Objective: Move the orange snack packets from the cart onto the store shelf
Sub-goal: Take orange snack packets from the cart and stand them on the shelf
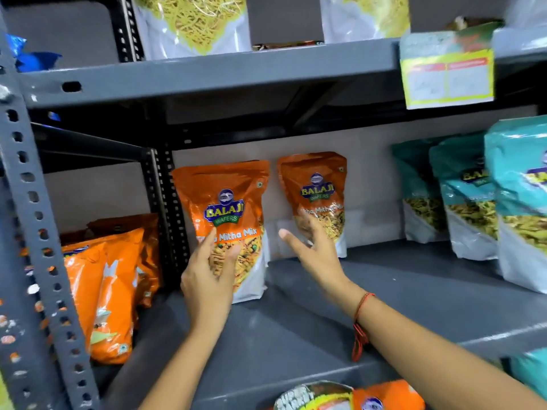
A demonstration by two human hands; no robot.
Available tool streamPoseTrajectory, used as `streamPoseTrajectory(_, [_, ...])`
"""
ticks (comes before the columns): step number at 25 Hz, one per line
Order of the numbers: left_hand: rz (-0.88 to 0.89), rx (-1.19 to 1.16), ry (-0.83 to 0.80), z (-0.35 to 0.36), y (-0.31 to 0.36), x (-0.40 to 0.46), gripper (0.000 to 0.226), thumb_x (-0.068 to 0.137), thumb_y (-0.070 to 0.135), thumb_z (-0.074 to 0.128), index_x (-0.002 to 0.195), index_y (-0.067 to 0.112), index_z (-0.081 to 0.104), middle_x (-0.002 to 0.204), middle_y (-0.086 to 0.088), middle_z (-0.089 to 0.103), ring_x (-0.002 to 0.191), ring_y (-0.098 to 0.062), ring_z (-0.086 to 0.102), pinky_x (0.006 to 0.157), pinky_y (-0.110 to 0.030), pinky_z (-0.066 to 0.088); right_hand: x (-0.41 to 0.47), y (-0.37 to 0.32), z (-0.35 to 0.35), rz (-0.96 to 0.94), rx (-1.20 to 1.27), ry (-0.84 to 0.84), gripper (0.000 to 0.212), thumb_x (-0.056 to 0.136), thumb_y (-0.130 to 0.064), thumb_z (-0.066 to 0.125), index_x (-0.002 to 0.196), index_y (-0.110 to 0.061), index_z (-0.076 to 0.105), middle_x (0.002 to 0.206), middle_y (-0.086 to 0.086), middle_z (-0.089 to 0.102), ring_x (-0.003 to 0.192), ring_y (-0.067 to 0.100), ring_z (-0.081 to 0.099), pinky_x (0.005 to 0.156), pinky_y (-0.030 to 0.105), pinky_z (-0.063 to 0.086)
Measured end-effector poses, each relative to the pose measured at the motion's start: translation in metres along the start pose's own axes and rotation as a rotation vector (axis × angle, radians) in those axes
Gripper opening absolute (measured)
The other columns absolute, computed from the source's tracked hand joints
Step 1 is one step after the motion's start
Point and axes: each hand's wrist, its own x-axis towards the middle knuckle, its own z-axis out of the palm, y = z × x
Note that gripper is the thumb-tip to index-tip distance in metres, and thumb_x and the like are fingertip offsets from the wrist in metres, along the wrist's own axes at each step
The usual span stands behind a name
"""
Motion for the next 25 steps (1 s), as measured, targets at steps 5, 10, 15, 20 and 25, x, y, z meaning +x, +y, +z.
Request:
streamPoseTrajectory(5, [0.013, -0.541, -0.212, 0.085, 0.113, -0.047, 0.054, 0.082, 0.029, 0.072, 0.132, 0.020, 0.055, 0.127, 0.010, 0.061, 0.123, -0.003, 0.057, 0.100, -0.020, 0.048, -0.046, -0.047, -0.084, -0.102, 0.109, 0.327, 0.056, 0.088, -0.025, 0.071, 0.139, -0.031, 0.049, 0.125, -0.025, 0.057, 0.116, -0.017, 0.054, 0.098, 0.013, 0.046])
streamPoseTrajectory(10, [-0.074, -0.917, -0.503, 0.168, 0.203, -0.125, 0.047, 0.086, 0.025, 0.067, 0.132, 0.021, 0.055, 0.125, 0.019, 0.059, 0.123, -0.001, 0.056, 0.098, -0.015, 0.048, -0.101, -0.092, -0.199, -0.170, 0.070, 0.657, 0.052, 0.090, -0.018, 0.068, 0.138, -0.024, 0.050, 0.141, -0.002, 0.054, 0.130, 0.007, 0.054, 0.108, 0.027, 0.045])
streamPoseTrajectory(15, [-0.275, -1.220, -0.894, 0.244, 0.303, -0.250, 0.038, 0.087, 0.014, 0.066, 0.123, 0.019, 0.056, 0.126, -0.005, 0.063, 0.118, -0.012, 0.061, 0.101, -0.022, 0.048, -0.194, -0.125, -0.318, -0.224, -0.158, 0.980, 0.047, 0.092, -0.008, 0.063, 0.137, -0.013, 0.050, 0.135, 0.007, 0.057, 0.115, 0.002, 0.058, 0.092, 0.012, 0.049])
streamPoseTrajectory(20, [-0.356, -1.287, -1.353, 0.283, 0.353, -0.414, 0.038, 0.083, 0.020, 0.066, 0.119, 0.020, 0.058, 0.112, -0.003, 0.066, 0.099, -0.005, 0.063, 0.087, -0.011, 0.049, -0.322, -0.134, -0.421, -0.074, -0.349, 1.202, 0.032, 0.094, -0.009, 0.060, 0.124, -0.020, 0.055, 0.116, 0.002, 0.061, 0.095, -0.004, 0.061, 0.084, 0.011, 0.049])
streamPoseTrajectory(25, [-0.299, -0.845, -1.961, 0.307, 0.323, -0.611, 0.047, 0.080, 0.019, 0.073, 0.124, 0.014, 0.060, 0.119, -0.008, 0.067, 0.107, -0.015, 0.064, 0.093, -0.019, 0.051, -0.503, -0.090, -0.502, 0.428, -0.489, 1.363, 0.041, 0.090, -0.007, 0.065, 0.130, -0.008, 0.057, 0.122, 0.009, 0.065, 0.106, 0.009, 0.064, 0.093, 0.018, 0.052])
